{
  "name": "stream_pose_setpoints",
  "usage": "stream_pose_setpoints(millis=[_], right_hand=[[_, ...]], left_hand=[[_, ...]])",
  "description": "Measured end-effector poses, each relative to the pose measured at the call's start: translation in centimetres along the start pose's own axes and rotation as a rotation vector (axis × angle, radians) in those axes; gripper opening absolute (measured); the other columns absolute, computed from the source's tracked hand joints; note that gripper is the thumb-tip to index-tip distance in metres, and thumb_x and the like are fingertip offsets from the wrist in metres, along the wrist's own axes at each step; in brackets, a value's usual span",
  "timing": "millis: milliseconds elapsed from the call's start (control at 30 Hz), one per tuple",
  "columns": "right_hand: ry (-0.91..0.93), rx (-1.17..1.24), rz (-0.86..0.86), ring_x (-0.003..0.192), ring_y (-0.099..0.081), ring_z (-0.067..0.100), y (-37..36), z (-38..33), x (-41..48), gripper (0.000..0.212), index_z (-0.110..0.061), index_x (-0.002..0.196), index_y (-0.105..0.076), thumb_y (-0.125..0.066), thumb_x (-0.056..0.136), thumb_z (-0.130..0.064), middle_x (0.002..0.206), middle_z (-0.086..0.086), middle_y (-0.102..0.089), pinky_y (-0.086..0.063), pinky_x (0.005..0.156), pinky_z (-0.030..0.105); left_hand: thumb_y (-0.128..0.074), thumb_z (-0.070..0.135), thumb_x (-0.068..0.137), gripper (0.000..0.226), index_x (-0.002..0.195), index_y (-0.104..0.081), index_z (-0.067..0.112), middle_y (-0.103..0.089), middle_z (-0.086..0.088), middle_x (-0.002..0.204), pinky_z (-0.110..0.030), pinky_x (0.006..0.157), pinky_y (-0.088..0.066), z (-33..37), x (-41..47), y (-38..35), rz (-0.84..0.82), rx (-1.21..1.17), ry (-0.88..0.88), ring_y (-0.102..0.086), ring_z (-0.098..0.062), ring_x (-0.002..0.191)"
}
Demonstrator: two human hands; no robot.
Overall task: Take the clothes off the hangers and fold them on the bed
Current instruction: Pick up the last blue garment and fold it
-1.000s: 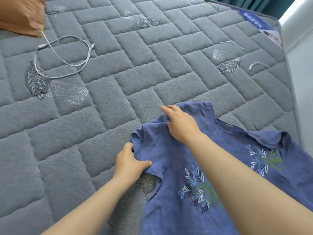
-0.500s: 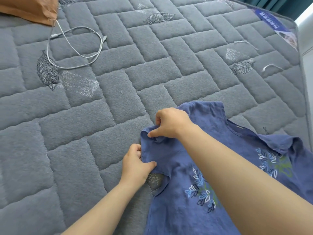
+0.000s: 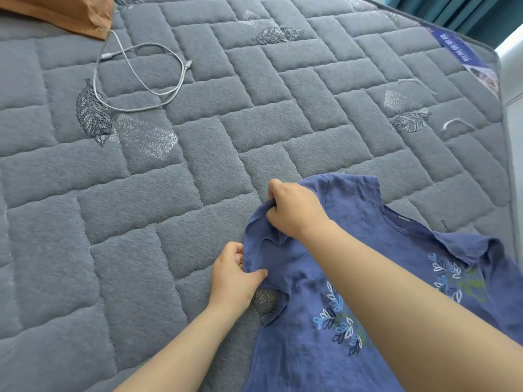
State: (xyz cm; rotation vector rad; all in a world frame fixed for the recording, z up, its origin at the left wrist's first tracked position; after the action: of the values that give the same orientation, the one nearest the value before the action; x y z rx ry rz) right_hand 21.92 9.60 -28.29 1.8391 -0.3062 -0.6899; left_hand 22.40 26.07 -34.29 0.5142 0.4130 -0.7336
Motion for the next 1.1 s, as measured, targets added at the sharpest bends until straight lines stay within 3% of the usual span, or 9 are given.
stream_pose_setpoints(millis=[67,167,367,600,733,867,967,1100], right_hand=[[0.007,0.101,0.122,0.084,-0.052,0.026,1.2,-0.5,0.1,0.009,-0.015,0.087,-0.051,-0.049,0.08,-0.008,0.086,0.002,-0.055,-0.042,0.066,0.037],[-0.025,0.207,0.241,0.088,-0.054,0.024,2.8,-0.9,0.8,0.012,-0.014,0.086,-0.061,-0.051,0.081,-0.009,0.087,0.002,-0.059,-0.042,0.074,0.034],[-0.069,0.391,0.337,0.083,-0.058,0.021,5.2,0.2,0.1,0.019,-0.01,0.087,-0.073,-0.056,0.081,-0.006,0.084,0.003,-0.066,-0.045,0.079,0.033],[-0.202,0.461,0.581,0.069,-0.059,0.014,7.3,6.1,-7.3,0.018,-0.013,0.084,-0.075,-0.061,0.078,-0.004,0.079,0.002,-0.068,-0.044,0.072,0.023],[-0.43,0.508,0.567,0.067,-0.062,0.014,5.4,11.5,-12.2,0.02,-0.018,0.084,-0.073,-0.059,0.08,-0.004,0.077,0.002,-0.069,-0.048,0.071,0.026],[-0.671,0.481,0.399,0.084,-0.065,0.021,1.3,15.3,-16.3,0.018,-0.019,0.087,-0.071,-0.06,0.08,-0.008,0.09,0.005,-0.071,-0.049,0.075,0.031],[-0.793,0.453,0.288,0.1,-0.061,0.027,-1.1,16.4,-18.6,0.026,-0.013,0.105,-0.07,-0.058,0.082,-0.012,0.108,0.011,-0.067,-0.049,0.084,0.035],[-0.836,0.489,0.25,0.1,-0.061,0.022,-1.0,15.9,-21.0,0.024,-0.014,0.105,-0.069,-0.057,0.084,-0.013,0.109,0.005,-0.067,-0.044,0.079,0.03]], left_hand=[[-0.078,0.003,0.066,0.033,0.088,-0.055,0.013,-0.071,-0.001,0.076,-0.031,0.066,-0.055,0.1,-0.1,0.1,0.0,-0.007,-0.005,-0.068,-0.018,0.073],[-0.076,0.003,0.069,0.025,0.08,-0.058,0.015,-0.066,0.004,0.071,-0.015,0.055,-0.045,0.3,-0.2,0.2,0.021,-0.014,-0.02,-0.059,-0.008,0.061],[-0.068,0.001,0.075,0.016,0.072,-0.062,0.016,-0.066,-0.001,0.066,-0.034,0.063,-0.048,1.2,-0.9,1.3,0.077,-0.035,-0.125,-0.057,-0.012,0.061],[-0.065,-0.003,0.075,0.026,0.075,-0.063,0.023,-0.055,0.008,0.074,-0.012,0.062,-0.039,4.8,-4.0,0.0,0.061,0.117,-0.46,-0.052,-0.006,0.072],[-0.063,0.007,0.081,0.014,0.092,-0.066,0.014,-0.057,0.004,0.088,-0.023,0.078,-0.042,5.8,-5.9,-3.5,-0.169,0.356,-0.661,-0.053,-0.013,0.085],[-0.055,0.038,0.085,0.032,0.113,-0.056,0.021,-0.051,0.008,0.11,-0.025,0.093,-0.036,3.5,-6.8,-5.6,-0.36,0.746,-0.648,-0.047,-0.016,0.105],[-0.055,0.039,0.087,0.03,0.111,-0.057,0.021,-0.053,0.008,0.106,-0.022,0.09,-0.036,3.6,-7.1,-5.1,-0.33,0.69,-0.639,-0.05,-0.015,0.102],[-0.057,0.033,0.089,0.016,0.099,-0.061,0.022,-0.056,0.01,0.092,-0.021,0.081,-0.039,5.1,-7.6,-4.7,-0.317,0.587,-0.67,-0.053,-0.011,0.089]])
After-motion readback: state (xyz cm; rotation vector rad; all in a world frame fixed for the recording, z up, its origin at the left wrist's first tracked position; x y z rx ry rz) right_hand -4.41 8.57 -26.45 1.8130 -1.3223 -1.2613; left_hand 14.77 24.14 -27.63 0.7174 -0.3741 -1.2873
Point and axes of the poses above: each hand's wrist, its own x-axis towards the middle knuckle, its own y-axis out of the back of the hand, z = x × y, the point moved 6 cm from there along x, towards the middle knuckle
